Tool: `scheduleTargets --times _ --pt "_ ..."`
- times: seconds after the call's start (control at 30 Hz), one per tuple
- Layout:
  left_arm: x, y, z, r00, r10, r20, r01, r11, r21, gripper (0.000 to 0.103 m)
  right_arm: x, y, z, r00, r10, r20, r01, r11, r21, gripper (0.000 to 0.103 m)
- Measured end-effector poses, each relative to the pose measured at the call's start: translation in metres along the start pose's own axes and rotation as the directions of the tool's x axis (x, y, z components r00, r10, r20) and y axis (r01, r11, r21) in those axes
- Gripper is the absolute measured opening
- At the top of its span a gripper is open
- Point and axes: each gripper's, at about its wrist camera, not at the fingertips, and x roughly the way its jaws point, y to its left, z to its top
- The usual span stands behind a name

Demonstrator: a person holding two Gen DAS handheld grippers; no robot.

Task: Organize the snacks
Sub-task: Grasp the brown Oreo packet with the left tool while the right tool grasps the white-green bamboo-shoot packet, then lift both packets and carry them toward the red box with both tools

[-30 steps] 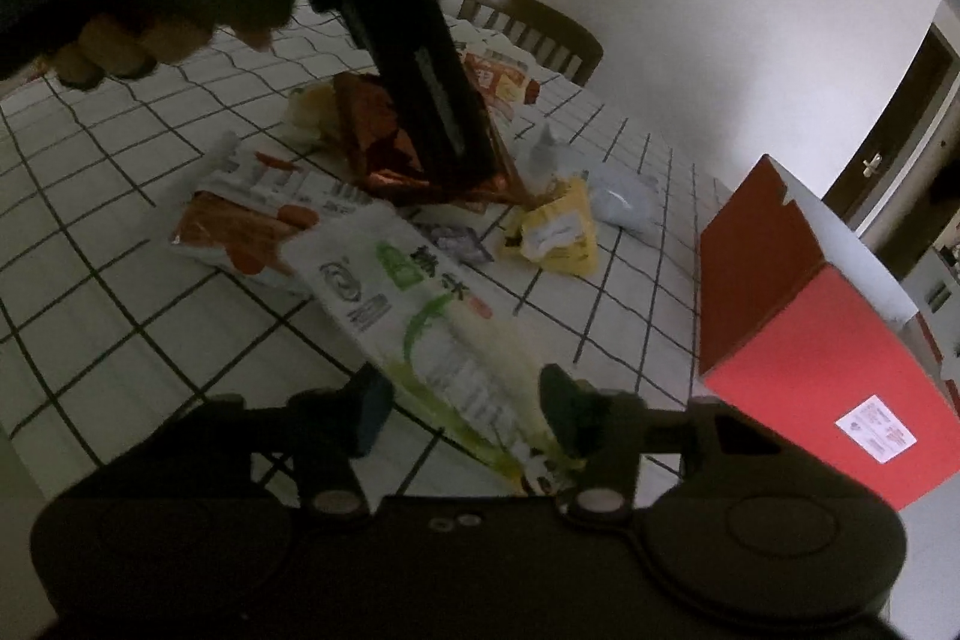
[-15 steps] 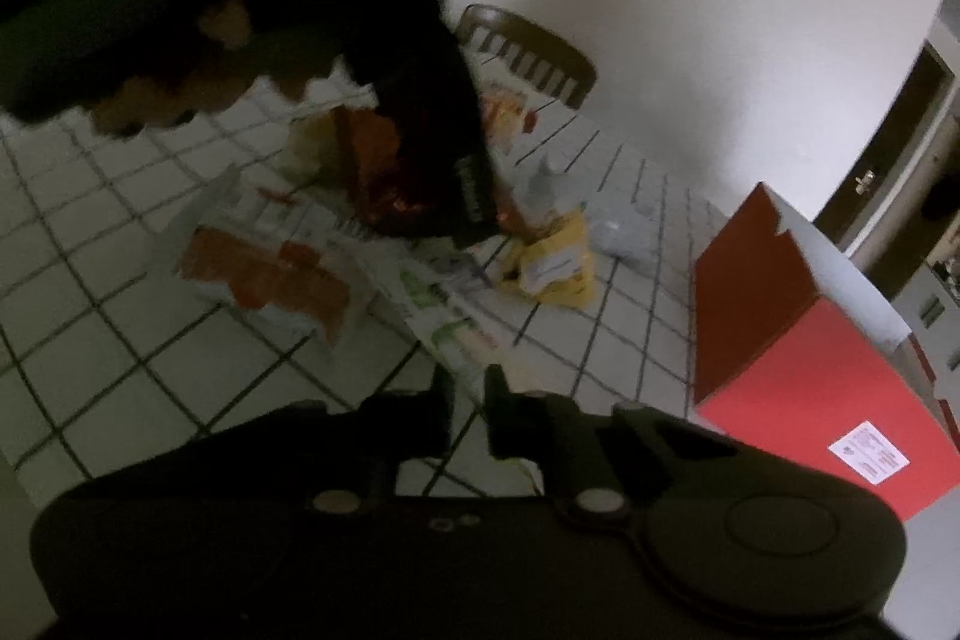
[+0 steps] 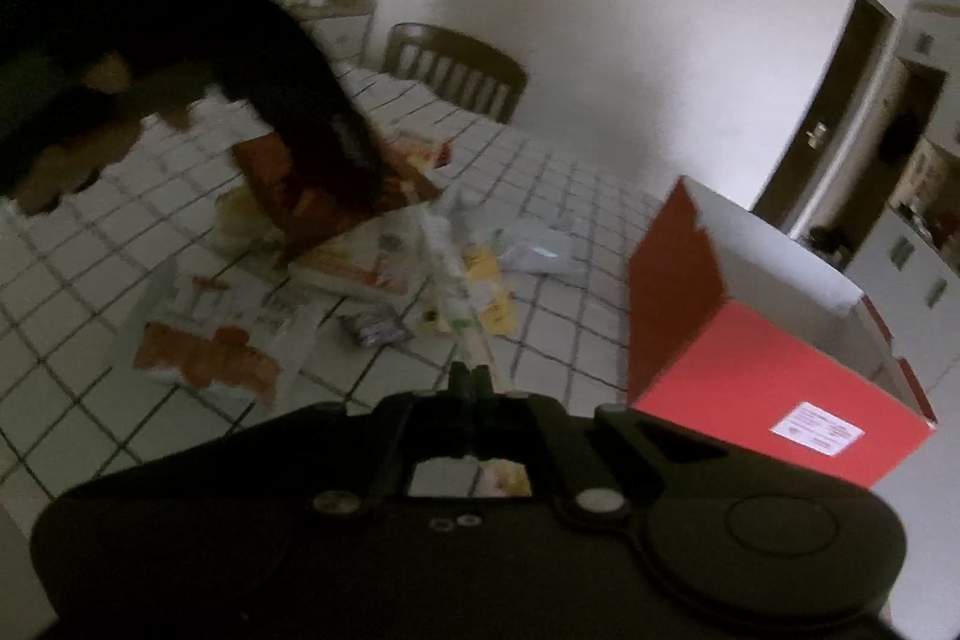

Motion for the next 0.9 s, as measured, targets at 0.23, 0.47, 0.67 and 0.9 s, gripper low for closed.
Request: scheduleTargets --times 0.23,0.47,0.67,0.9 --pt "-0.021 0.002 -0.002 1.000 0.003 0.011 -0.003 0.999 -0.046 0.044 -0.021 -0.047 0.012 1.000 -0.019 0.010 0.017 0.984 0.176 0.000" --pt "-0.044 -0.012 0.009 0.999 -0.018 0.034 0.020 0.997 -0.070 0.044 -0.046 -0.088 0.025 0.997 -0.033 0.063 0.017 0.970 0.243 0.000" --pt "-0.059 -0.013 0.014 0.998 -0.009 0.058 0.016 0.992 -0.125 0.044 -0.035 -0.110 0.012 0.996 0.087 0.002 -0.084 0.961 0.263 0.004" --pt "-0.061 -0.006 -0.005 1.000 -0.005 0.027 0.010 0.984 -0.179 0.044 0.000 -0.097 -0.011 0.970 0.214 -0.119 -0.175 0.946 0.274 0.052"
